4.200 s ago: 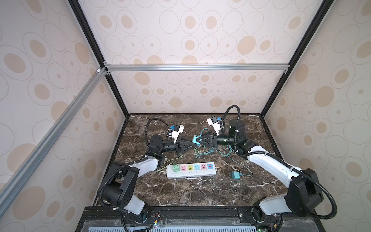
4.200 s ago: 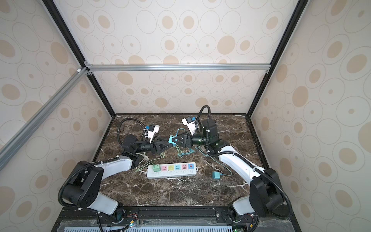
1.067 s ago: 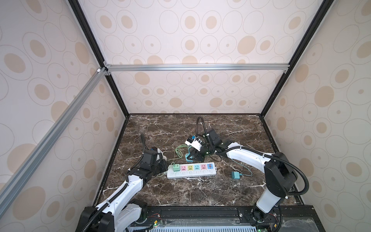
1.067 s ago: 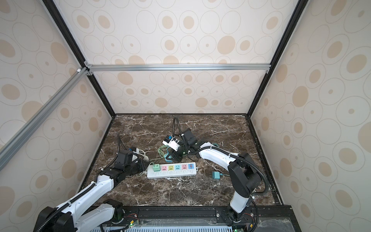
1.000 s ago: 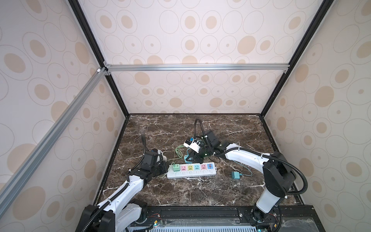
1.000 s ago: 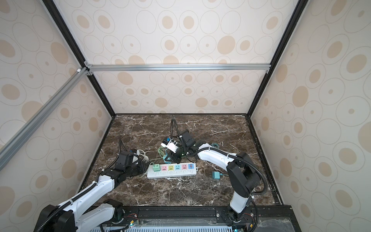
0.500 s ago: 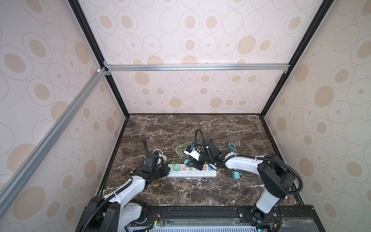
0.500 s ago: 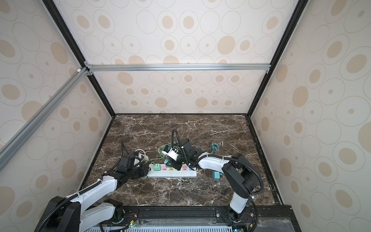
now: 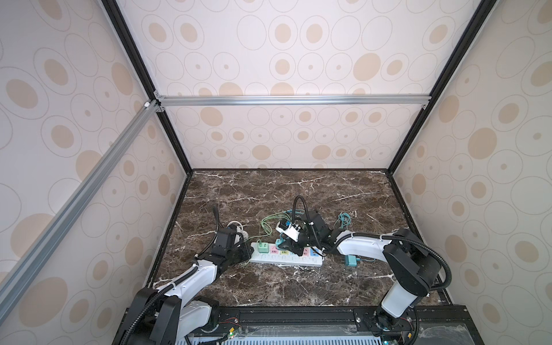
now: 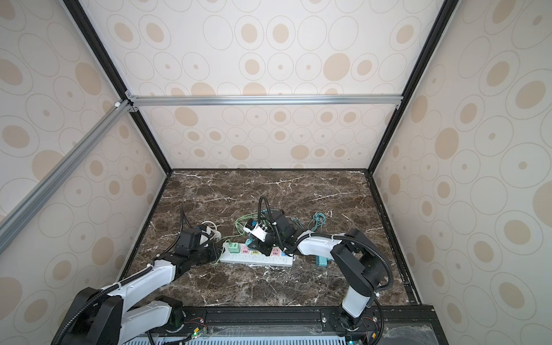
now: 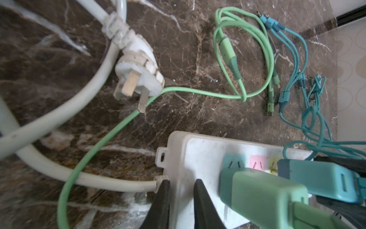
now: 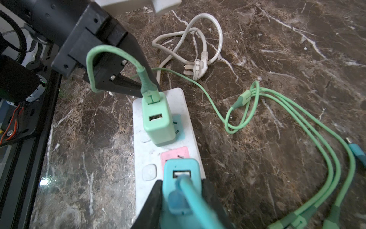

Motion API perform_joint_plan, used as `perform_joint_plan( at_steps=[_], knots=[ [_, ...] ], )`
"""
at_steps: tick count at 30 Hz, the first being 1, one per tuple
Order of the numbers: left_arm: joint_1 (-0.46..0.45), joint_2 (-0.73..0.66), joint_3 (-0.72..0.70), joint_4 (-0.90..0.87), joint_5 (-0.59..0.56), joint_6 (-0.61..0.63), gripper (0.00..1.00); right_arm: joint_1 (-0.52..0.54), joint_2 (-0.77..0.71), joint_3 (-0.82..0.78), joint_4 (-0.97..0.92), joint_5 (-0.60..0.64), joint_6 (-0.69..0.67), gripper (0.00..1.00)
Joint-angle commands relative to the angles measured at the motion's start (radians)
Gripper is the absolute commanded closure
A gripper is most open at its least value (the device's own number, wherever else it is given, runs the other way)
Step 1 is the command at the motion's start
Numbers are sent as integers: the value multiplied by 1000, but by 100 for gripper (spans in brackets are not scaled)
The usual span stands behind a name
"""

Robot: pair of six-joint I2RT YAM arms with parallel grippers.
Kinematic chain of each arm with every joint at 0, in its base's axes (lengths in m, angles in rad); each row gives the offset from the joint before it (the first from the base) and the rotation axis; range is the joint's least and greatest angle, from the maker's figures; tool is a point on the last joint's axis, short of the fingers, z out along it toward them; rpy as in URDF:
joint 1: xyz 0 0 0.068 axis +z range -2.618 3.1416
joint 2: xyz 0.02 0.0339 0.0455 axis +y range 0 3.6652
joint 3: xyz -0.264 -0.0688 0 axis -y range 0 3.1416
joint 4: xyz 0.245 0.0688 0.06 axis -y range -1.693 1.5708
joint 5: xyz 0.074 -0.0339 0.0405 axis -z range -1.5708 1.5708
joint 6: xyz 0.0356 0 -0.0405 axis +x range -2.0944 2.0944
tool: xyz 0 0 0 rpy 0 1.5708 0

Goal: Insert plugs into power strip
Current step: Rotate the socket at the center of the table.

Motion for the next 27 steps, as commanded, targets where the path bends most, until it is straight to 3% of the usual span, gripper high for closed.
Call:
perform_joint_plan(
  at_steps=[1,27],
  knots=[
    [4,20,-12,-28,-6,-2,77,9,-31,-29,35,-3,-1,98],
    [5,72,2,-39,-30,7,77,10,-17,-125,157,-64,-42,98]
  ],
)
